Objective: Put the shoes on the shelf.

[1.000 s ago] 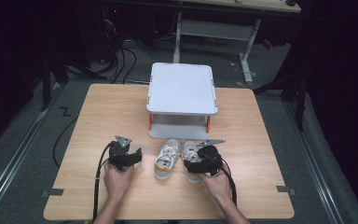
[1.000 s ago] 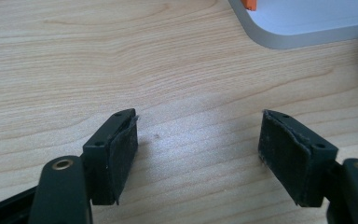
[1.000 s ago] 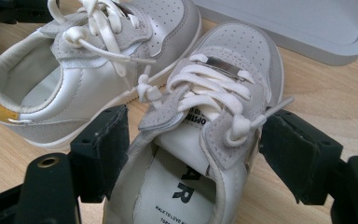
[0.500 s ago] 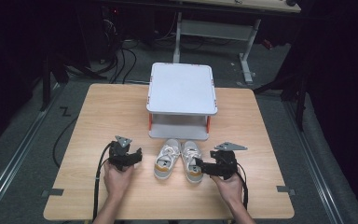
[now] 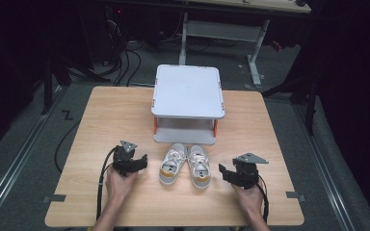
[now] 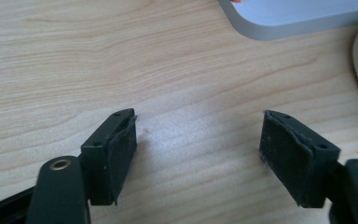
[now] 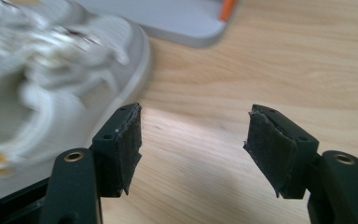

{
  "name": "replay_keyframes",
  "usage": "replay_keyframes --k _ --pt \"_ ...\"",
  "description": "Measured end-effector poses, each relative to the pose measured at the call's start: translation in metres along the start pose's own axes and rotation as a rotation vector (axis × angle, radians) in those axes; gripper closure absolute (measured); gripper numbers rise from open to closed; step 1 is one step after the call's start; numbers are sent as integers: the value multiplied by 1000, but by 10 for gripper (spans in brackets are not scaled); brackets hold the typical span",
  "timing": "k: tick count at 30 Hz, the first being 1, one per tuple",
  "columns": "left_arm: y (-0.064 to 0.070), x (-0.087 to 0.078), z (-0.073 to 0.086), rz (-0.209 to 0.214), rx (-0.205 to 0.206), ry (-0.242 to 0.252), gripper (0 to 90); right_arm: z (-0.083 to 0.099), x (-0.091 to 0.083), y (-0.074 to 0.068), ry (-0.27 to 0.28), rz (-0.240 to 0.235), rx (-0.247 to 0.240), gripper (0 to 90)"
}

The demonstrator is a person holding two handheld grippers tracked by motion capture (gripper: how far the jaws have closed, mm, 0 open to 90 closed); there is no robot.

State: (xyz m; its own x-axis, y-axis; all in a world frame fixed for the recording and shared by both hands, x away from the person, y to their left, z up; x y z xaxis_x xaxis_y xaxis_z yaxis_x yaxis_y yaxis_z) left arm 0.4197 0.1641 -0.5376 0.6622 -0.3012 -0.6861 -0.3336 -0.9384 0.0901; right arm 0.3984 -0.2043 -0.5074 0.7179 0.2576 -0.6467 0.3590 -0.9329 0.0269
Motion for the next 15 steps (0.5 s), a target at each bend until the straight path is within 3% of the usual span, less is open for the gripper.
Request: replay_keyframes --k 2,7,10,15 --pt "2 -3 -1 34 -17 -10 272 7 5 6 -14 36 -1 355" --pt "11 -20 -9 76 -32 50 251 16 12 14 -36 75 0 356" --pt "20 -33 -15 103 -19 78 240 20 16 17 -45 86 -4 355" --pt "48 -57 -23 166 19 102 225 22 18 18 -42 94 -9 353"
Point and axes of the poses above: each handheld gripper's, and its own axes: x roughly forward along the jaws, z roughly out of its underside, y roughly to its right, the point moved 5 cm from there along x, roughly forward along the jaws, and after that the axes turned 8 degrees about z, right-handed, at the moved point
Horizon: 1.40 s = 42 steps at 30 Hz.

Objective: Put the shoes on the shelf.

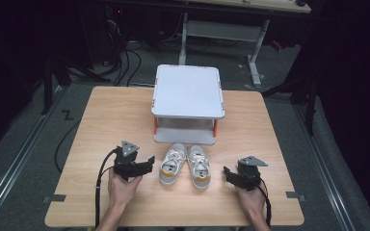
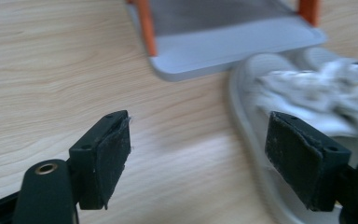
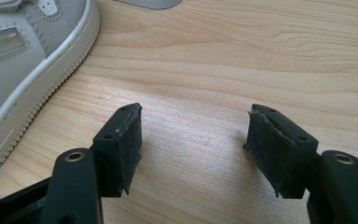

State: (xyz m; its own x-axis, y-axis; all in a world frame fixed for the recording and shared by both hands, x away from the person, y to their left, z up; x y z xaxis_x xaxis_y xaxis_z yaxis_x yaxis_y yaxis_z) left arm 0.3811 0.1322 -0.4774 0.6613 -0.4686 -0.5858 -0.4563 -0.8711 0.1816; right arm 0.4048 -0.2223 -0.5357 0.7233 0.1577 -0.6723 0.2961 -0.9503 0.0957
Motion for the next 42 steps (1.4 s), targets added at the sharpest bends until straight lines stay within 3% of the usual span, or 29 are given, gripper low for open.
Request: replay_keyframes --k 4,9,14,18,22,28,42 --pt "25 -4 -2 40 11 -53 235 0 0 -2 -1 5 -19 347" --pt "53 -1 -1 97 30 -77 261 0 0 -1 -4 11 -15 343" --pt "75 5 -1 121 54 -89 278 1 0 -1 -2 13 -17 342" --pt "89 14 -2 130 43 -116 281 1 0 -1 -2 15 -17 340" --pt "95 24 -3 133 30 -136 307 1 0 -1 -3 17 -15 338" --pt "95 37 -2 124 1 -142 345 1 0 -1 -4 19 -13 335" --pt "109 52 -4 192 -27 -159 281 1 0 -1 -4 22 -12 333"
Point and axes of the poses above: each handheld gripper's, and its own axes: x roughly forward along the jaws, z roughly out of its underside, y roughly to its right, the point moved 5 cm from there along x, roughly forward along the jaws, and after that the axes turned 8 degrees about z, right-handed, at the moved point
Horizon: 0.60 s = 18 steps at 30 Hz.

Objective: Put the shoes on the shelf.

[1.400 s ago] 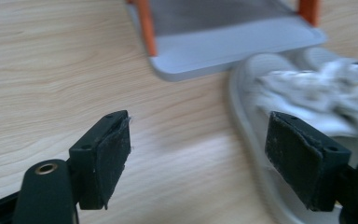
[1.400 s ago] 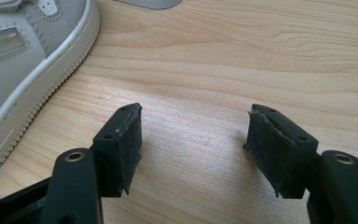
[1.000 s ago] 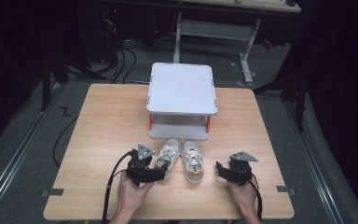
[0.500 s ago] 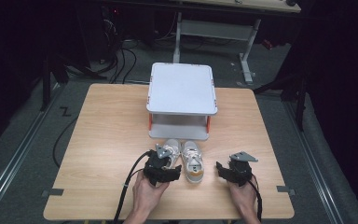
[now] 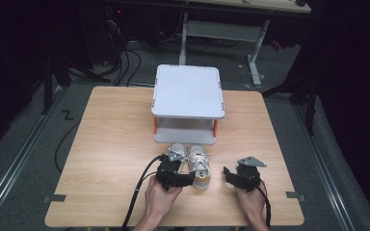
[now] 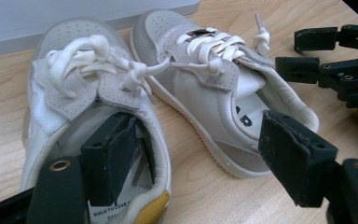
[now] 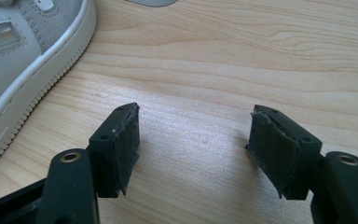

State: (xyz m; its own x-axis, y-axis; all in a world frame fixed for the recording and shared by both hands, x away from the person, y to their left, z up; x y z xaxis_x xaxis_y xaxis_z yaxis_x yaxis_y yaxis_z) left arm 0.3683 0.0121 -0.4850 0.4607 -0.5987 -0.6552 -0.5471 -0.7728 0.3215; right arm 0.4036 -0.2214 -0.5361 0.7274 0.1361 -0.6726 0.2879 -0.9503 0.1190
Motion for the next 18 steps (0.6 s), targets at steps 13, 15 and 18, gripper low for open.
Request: replay_keyframes --k 13,15,18 --pt "5 14 -7 -23 -13 3 324 0 0 0 -1 7 6 334" --pt "5 14 -8 -20 -22 1 326 0 0 0 -1 7 6 334" --pt "4 17 -9 -49 -10 -20 363 0 0 1 -1 7 6 333"
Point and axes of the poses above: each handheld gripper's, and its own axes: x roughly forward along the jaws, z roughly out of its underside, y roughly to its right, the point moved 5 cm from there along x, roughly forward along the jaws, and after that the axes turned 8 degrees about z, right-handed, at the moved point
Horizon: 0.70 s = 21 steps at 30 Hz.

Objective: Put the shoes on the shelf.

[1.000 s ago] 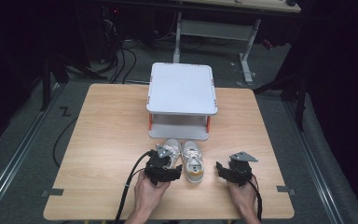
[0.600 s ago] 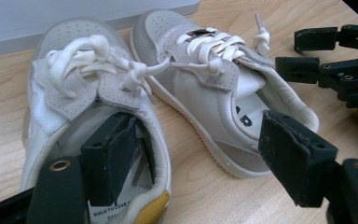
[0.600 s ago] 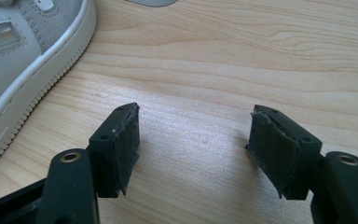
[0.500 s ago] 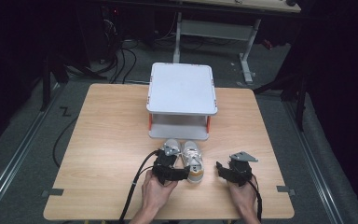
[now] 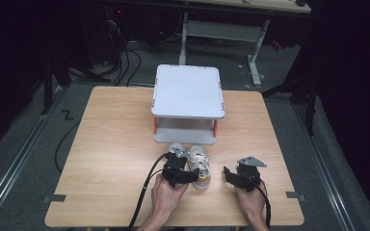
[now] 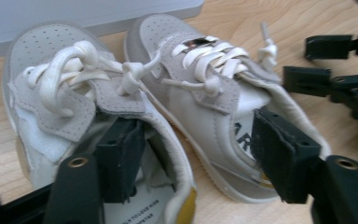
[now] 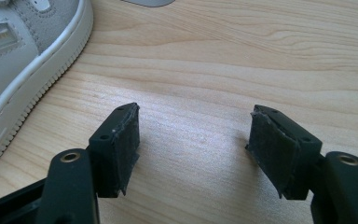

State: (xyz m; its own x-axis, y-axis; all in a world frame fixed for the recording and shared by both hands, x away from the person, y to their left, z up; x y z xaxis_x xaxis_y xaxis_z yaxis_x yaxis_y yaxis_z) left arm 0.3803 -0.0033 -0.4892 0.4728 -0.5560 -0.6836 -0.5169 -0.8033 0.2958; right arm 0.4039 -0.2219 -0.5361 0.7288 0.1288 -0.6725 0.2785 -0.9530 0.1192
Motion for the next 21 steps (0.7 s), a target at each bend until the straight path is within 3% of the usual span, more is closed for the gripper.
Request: replay_keyframes --k 7,9,12,21 --pt "2 8 -1 -50 46 -7 450 0 0 0 0 0 0 334" --pt "0 7 0 -66 65 -13 515 0 0 0 0 0 0 334" --pt "-3 6 2 -69 87 -19 614 0 0 0 0 0 0 334" --pt "-4 0 3 -87 128 -27 756 0 0 0 0 0 1 334"
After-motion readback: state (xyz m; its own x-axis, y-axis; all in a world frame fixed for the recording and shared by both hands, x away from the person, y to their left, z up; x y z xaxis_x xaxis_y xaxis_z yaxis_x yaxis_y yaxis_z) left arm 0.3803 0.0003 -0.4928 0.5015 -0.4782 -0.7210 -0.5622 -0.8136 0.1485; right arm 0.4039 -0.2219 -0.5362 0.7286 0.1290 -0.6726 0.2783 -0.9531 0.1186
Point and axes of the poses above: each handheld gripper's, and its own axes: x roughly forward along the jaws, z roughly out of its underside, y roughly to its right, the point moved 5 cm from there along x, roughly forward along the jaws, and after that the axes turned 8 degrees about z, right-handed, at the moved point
